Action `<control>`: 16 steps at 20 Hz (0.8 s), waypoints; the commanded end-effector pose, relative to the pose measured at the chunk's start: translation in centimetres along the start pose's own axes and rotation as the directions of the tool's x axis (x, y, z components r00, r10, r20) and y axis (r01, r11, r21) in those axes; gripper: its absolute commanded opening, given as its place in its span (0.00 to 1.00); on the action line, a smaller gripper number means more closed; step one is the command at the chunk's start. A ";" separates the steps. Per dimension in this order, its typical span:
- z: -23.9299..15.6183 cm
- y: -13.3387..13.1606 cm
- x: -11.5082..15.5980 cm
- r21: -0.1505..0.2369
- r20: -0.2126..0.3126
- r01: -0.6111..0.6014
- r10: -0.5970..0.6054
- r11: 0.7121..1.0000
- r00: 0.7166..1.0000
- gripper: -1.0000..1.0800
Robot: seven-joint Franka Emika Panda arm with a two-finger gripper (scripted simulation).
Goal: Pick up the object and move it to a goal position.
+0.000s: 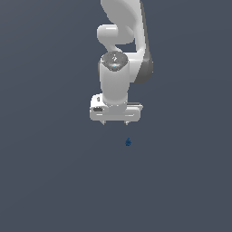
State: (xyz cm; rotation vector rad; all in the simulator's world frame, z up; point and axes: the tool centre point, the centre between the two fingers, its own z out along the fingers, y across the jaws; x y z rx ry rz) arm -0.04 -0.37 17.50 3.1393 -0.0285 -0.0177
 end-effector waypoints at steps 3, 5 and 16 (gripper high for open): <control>0.0 -0.2 0.0 0.002 0.001 0.003 -0.003 1.000 1.000 0.96; 0.2 -0.6 -0.1 0.009 0.003 0.012 -0.012 1.000 1.000 0.96; 0.7 -2.0 -0.2 0.028 0.008 0.042 -0.042 0.999 0.999 0.96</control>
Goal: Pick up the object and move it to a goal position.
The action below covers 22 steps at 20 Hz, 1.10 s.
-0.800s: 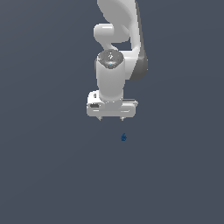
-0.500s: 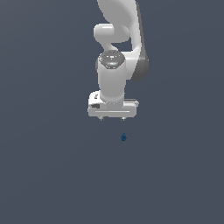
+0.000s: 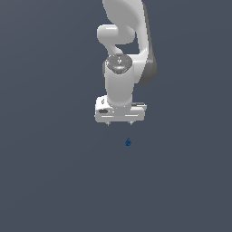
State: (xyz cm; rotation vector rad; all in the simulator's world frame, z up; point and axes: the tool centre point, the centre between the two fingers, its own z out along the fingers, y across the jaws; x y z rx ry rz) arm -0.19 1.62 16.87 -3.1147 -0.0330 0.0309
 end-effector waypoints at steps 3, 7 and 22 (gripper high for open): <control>0.6 -0.4 0.2 -0.003 -0.001 0.024 -0.024 1.000 1.000 0.96; 2.1 -1.2 0.7 -0.011 -0.003 0.081 -0.081 0.997 0.997 0.96; 7.7 -4.7 2.1 -0.031 -0.011 0.294 -0.294 0.955 0.956 0.96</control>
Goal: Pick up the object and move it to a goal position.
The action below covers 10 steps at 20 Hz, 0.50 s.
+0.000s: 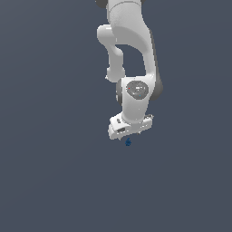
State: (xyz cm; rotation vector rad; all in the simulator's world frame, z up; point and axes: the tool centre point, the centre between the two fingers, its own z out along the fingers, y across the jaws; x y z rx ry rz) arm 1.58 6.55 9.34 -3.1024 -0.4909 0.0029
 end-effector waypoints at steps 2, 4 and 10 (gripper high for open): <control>0.0 0.0 0.0 0.000 0.000 0.000 0.000 1.000 1.000 0.96; 0.4 0.0 0.0 0.000 0.000 0.000 0.000 1.000 1.000 0.96; 3.1 -0.1 0.0 0.000 -0.001 0.004 -0.004 1.000 1.000 0.96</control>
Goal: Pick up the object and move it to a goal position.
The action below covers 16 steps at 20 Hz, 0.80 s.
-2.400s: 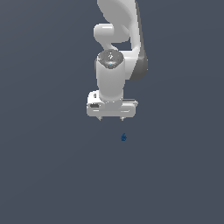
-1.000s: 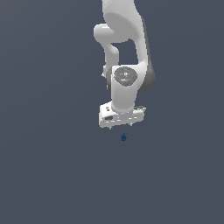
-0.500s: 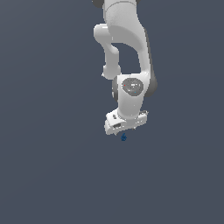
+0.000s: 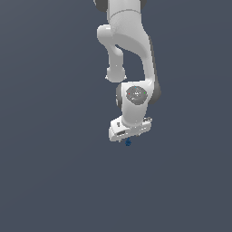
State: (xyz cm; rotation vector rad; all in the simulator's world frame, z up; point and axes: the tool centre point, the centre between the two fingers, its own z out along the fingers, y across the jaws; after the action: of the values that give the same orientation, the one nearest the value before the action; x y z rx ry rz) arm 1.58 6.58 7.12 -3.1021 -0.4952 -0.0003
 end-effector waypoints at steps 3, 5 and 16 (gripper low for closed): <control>2.2 -0.1 -0.1 0.000 0.000 0.003 -0.003 1.000 1.000 0.96; 2.7 0.0 0.0 0.000 0.000 0.003 -0.003 1.000 1.000 0.96; 2.9 0.0 0.1 0.000 0.000 0.003 -0.003 1.000 1.000 0.00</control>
State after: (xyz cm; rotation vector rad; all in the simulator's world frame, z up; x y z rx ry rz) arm 1.63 6.62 4.23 -3.1014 -0.5006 0.0003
